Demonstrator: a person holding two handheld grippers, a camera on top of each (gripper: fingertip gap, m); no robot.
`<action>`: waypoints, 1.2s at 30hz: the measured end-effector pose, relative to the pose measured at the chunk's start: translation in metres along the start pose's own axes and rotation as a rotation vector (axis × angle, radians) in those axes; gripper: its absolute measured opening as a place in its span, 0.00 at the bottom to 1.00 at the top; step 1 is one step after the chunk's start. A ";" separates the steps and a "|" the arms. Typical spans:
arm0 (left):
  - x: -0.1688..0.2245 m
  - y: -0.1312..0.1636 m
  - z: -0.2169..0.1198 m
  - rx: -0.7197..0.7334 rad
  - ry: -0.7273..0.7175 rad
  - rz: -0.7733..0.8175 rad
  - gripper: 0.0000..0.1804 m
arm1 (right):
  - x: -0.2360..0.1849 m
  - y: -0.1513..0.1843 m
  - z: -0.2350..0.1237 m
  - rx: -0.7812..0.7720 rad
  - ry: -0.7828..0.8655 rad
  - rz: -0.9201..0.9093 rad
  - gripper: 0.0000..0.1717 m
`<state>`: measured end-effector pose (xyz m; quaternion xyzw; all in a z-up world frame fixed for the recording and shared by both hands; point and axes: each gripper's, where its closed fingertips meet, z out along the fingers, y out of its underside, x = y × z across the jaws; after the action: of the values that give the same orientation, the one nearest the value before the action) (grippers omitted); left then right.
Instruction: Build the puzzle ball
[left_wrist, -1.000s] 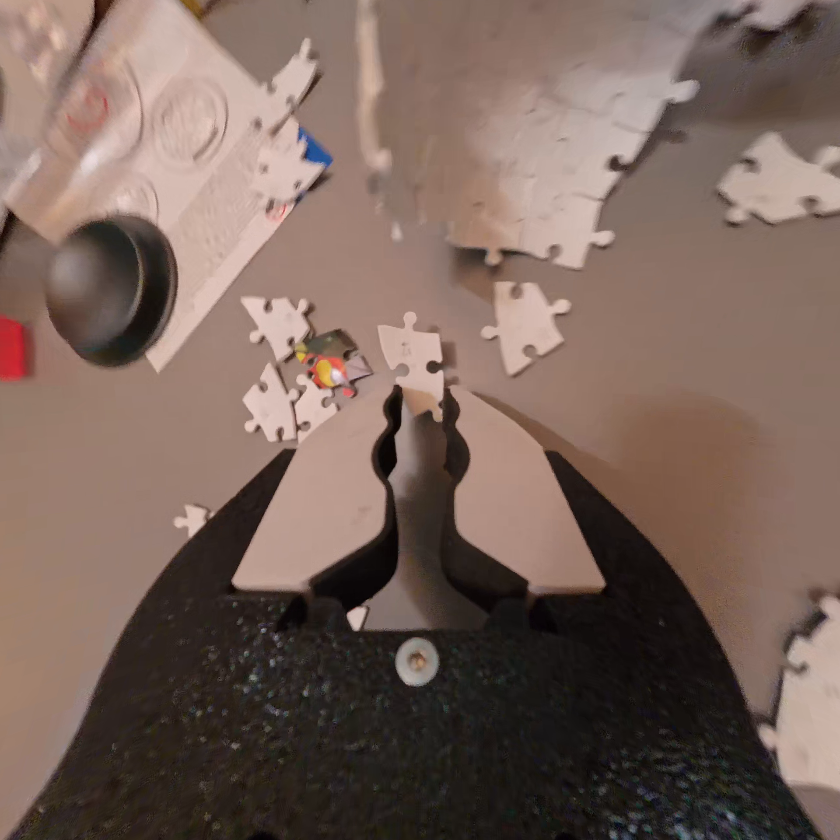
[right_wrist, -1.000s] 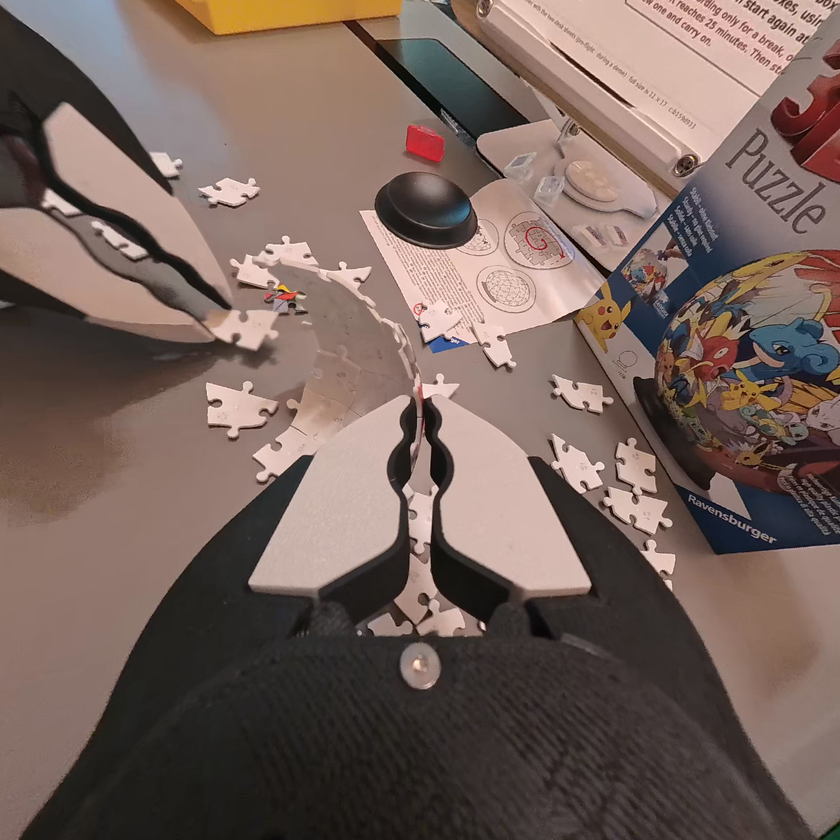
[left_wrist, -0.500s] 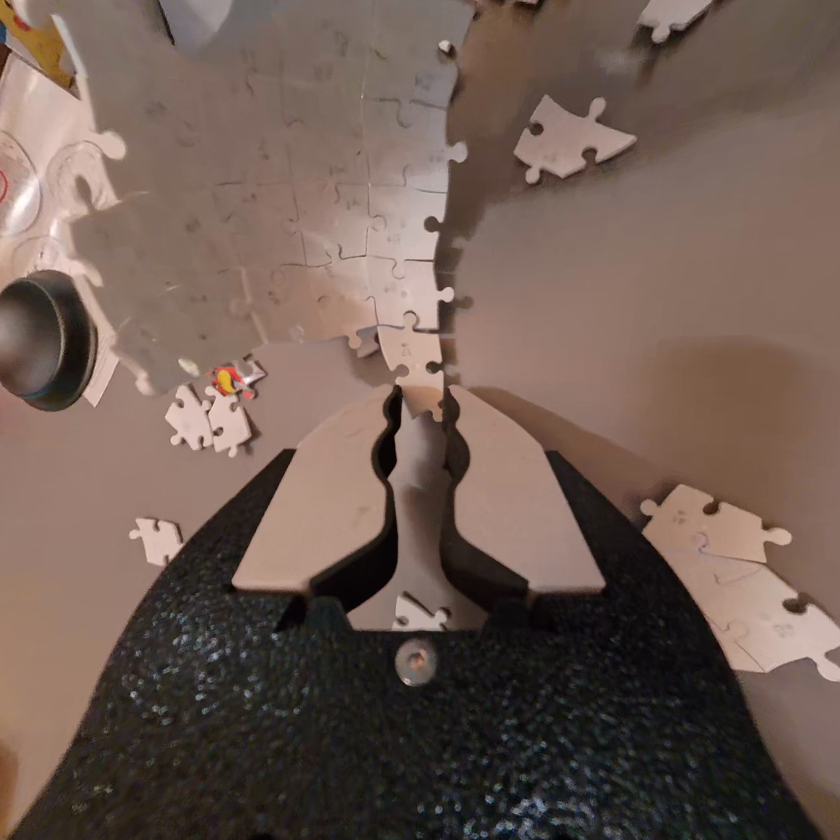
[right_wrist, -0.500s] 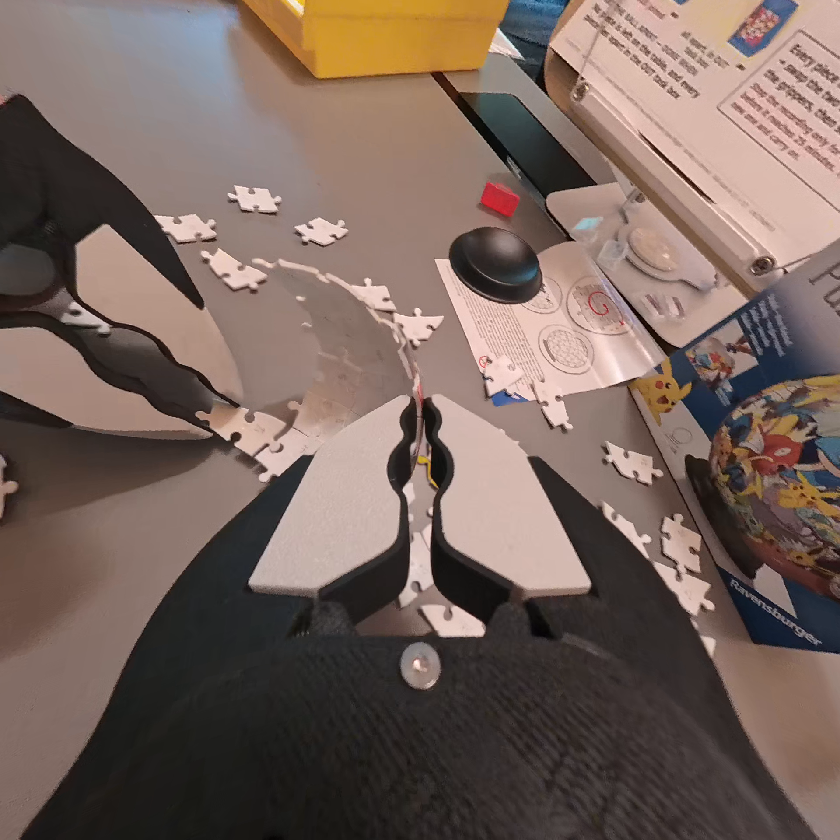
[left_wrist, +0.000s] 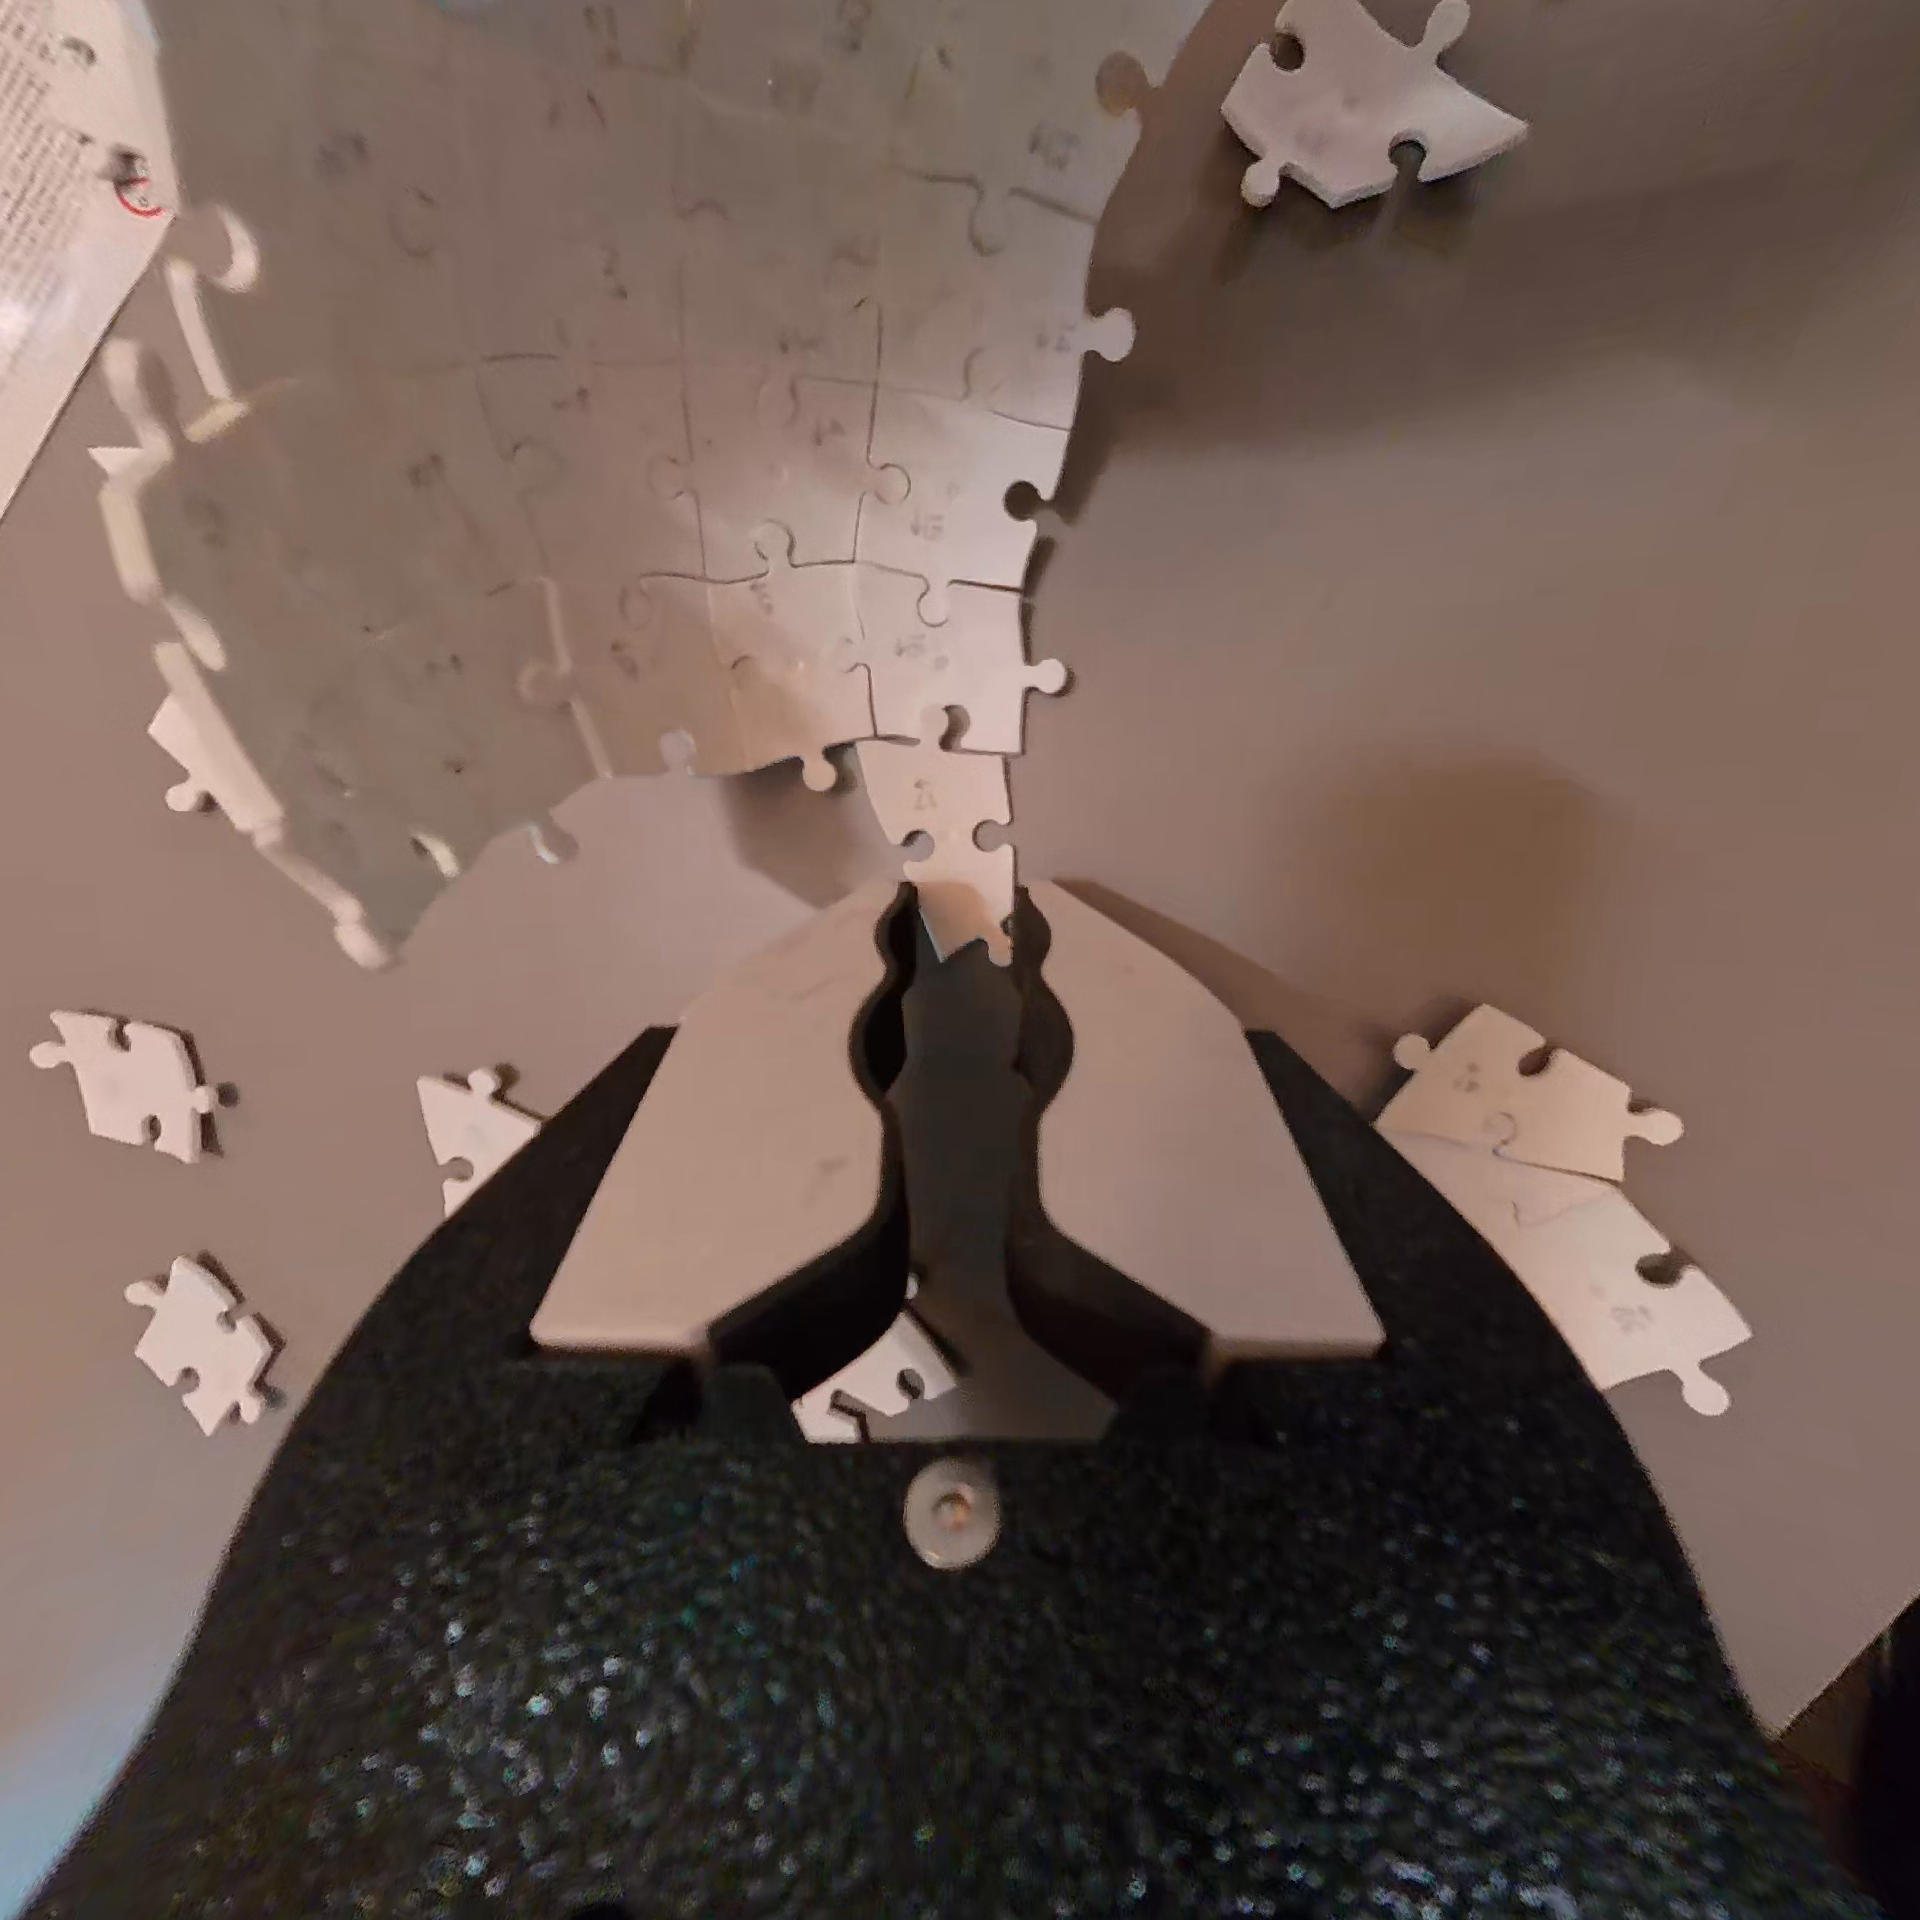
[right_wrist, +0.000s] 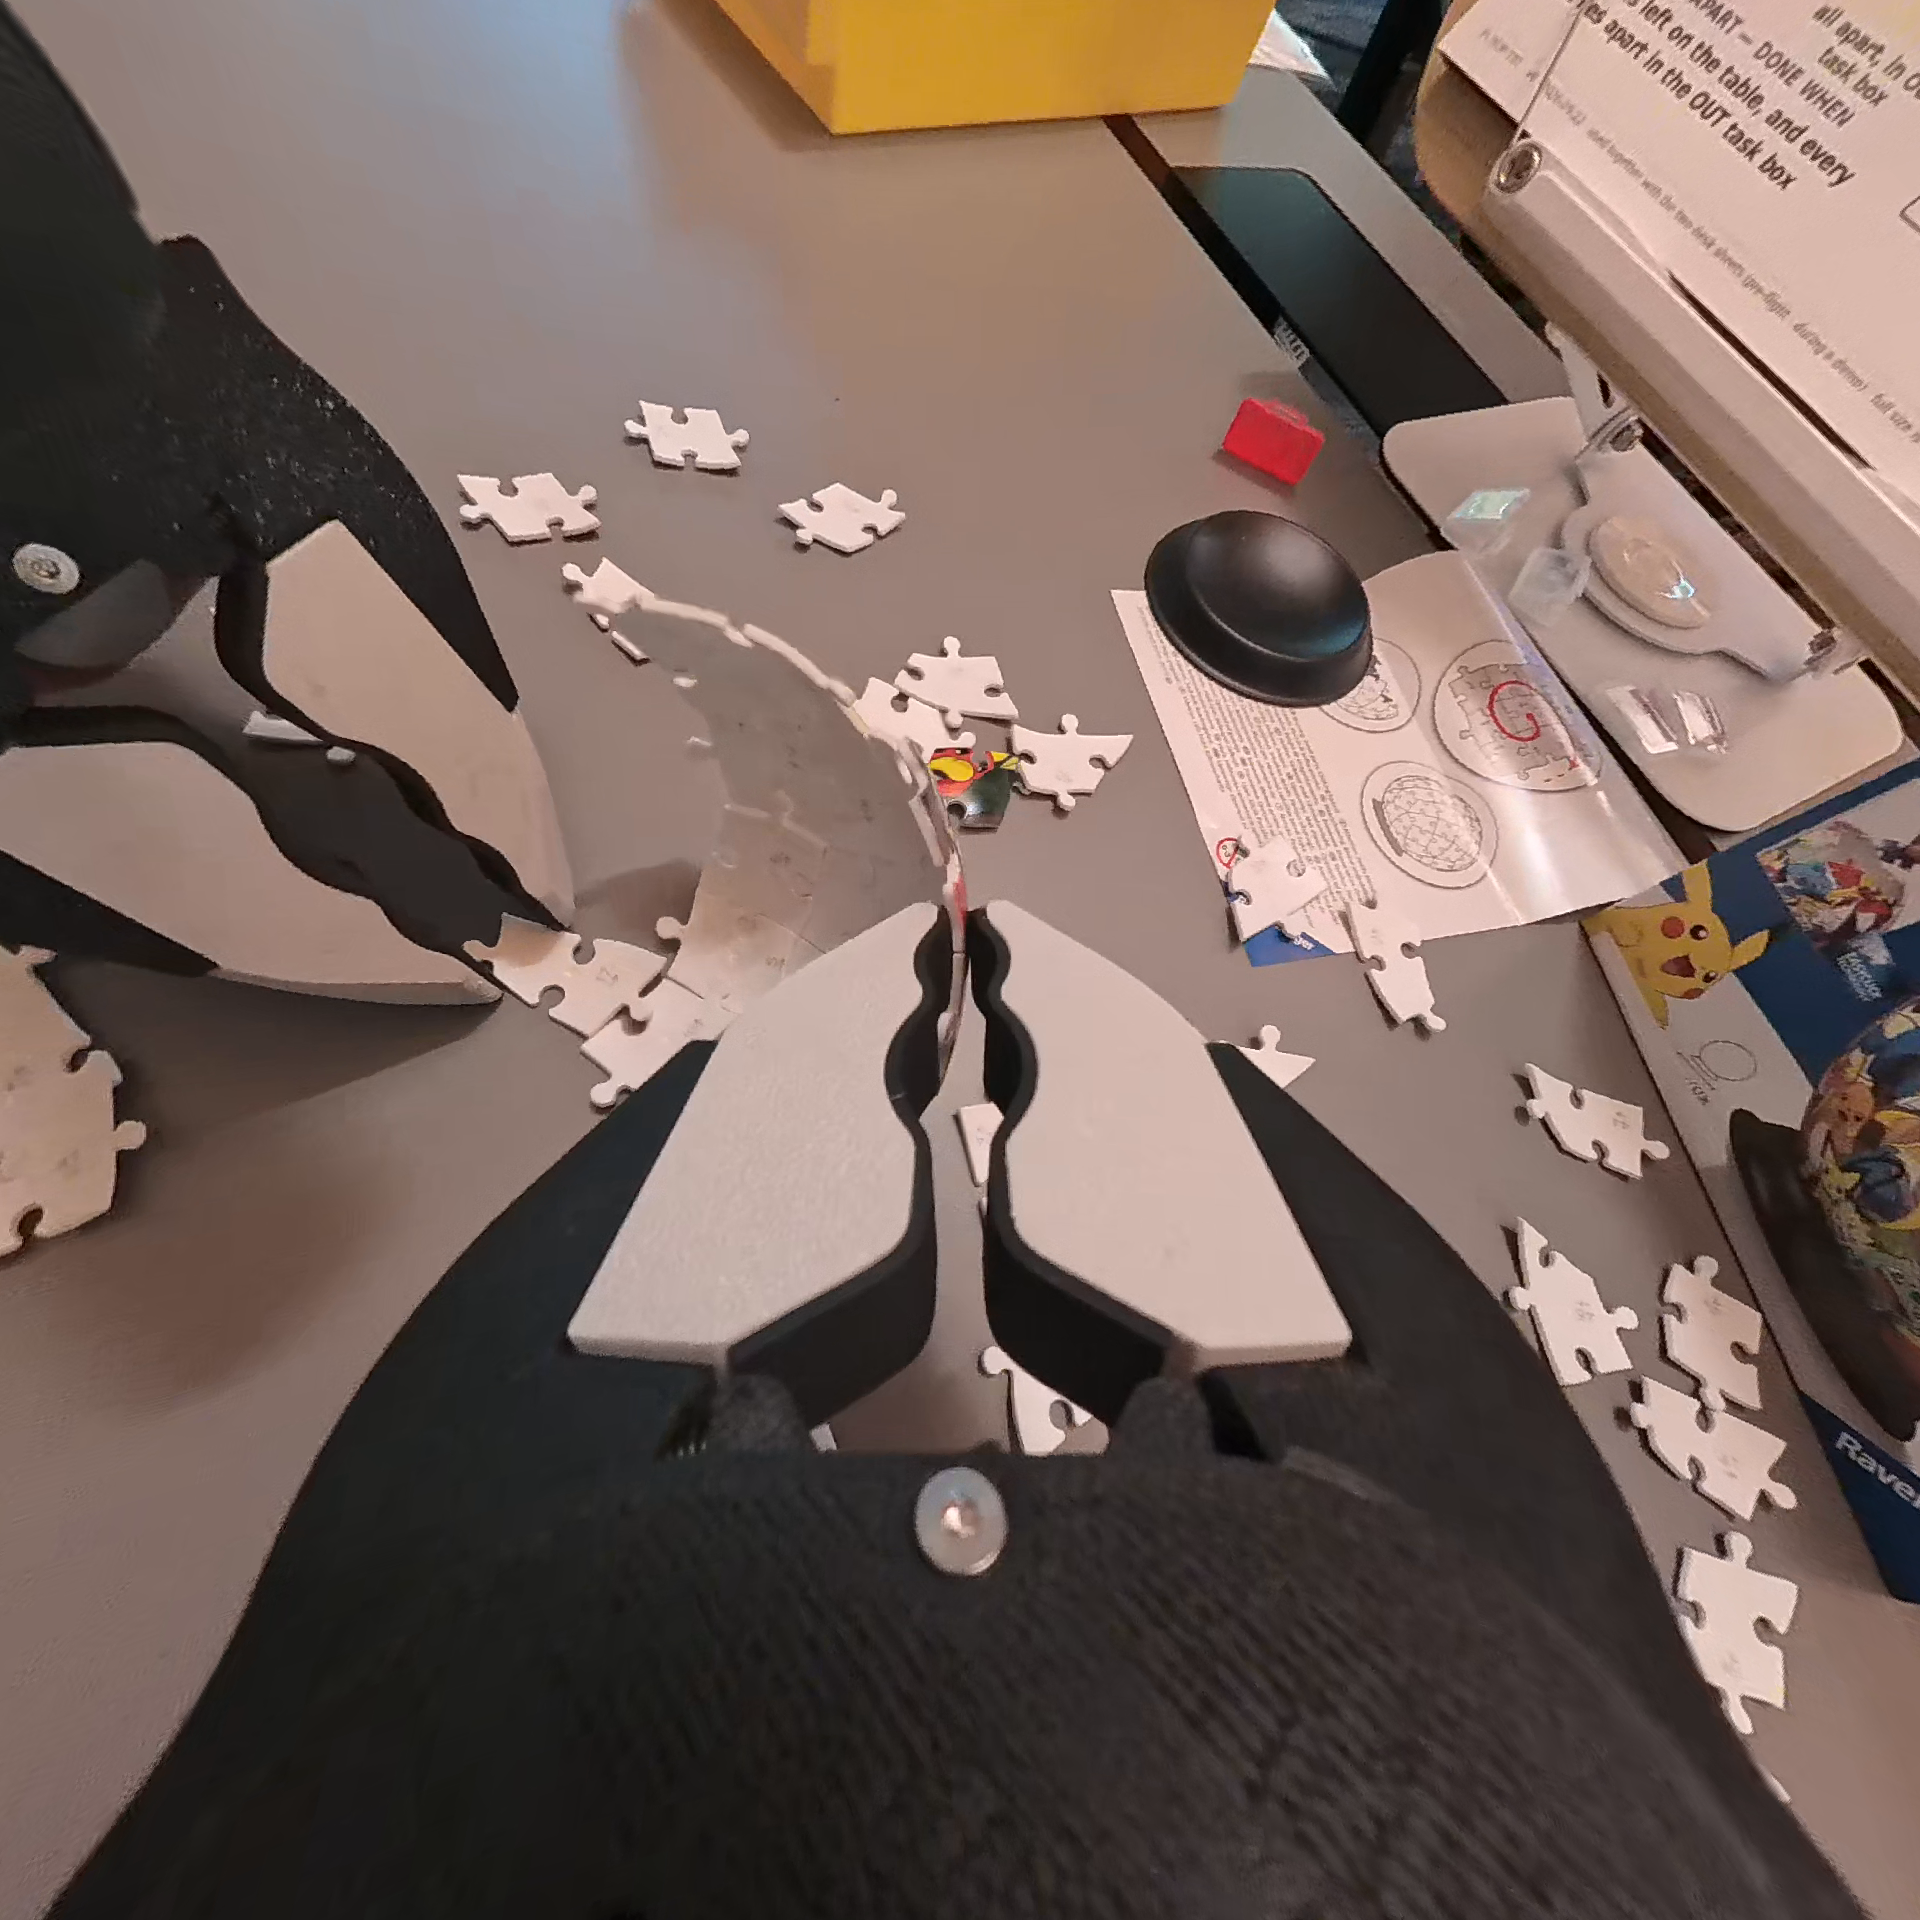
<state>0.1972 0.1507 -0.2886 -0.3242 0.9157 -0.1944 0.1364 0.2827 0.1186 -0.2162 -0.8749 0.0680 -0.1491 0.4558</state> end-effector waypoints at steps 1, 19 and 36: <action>0.001 0.000 0.000 0.000 0.005 0.001 0.09 | 0.000 0.000 0.001 -0.001 0.001 -0.006 0.01; -0.012 -0.017 -0.009 0.123 -0.099 0.061 0.02 | -0.003 -0.001 0.004 -0.008 0.015 -0.050 0.02; -0.006 -0.024 0.010 0.108 -0.052 0.211 0.00 | -0.003 0.000 0.004 0.002 0.005 -0.053 0.02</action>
<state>0.2184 0.1350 -0.2856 -0.2233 0.9291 -0.2196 0.1969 0.2816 0.1224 -0.2192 -0.8755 0.0458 -0.1634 0.4526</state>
